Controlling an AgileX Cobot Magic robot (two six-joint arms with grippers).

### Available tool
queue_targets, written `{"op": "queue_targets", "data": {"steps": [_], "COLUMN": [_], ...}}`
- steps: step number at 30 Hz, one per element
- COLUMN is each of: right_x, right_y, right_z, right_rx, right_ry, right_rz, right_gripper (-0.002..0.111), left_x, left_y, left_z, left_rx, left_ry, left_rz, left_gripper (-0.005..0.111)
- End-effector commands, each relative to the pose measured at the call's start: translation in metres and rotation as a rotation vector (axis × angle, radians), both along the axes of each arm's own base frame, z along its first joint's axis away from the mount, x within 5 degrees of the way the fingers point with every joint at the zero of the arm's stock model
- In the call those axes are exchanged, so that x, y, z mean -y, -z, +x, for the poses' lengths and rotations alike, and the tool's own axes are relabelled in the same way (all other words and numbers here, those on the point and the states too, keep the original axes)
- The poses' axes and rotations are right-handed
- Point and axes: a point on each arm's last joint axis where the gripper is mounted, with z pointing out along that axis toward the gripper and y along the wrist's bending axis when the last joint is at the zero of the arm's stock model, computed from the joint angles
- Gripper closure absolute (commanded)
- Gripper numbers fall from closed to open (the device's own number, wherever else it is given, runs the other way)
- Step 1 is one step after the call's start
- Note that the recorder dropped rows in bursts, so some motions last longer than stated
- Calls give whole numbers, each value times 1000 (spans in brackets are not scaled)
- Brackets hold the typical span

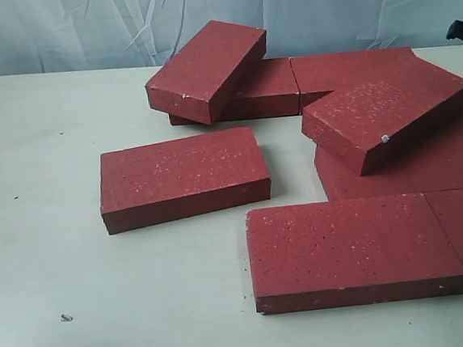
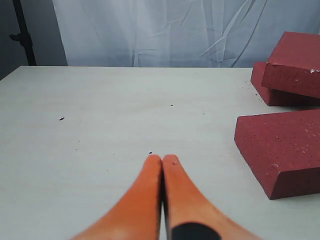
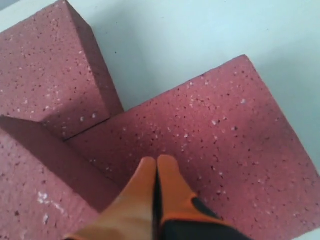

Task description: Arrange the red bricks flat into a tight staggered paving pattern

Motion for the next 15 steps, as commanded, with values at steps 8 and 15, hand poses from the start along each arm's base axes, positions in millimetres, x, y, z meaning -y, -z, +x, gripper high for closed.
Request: {"op": "queue_targets", "data": {"steps": [8, 15], "right_x": [-19, -54], "right_y": [4, 5], "right_z": [10, 9], "right_rx": [-60, -126], "right_ry": [-123, -286], "right_rz": [32, 23], "right_gripper": [109, 109], "left_x": [0, 0], "left_y": [1, 1], "left_z": [0, 0], "left_rx": [2, 2], "left_ry": [1, 1], "left_rz": [3, 3], "left_gripper": [107, 107]}}
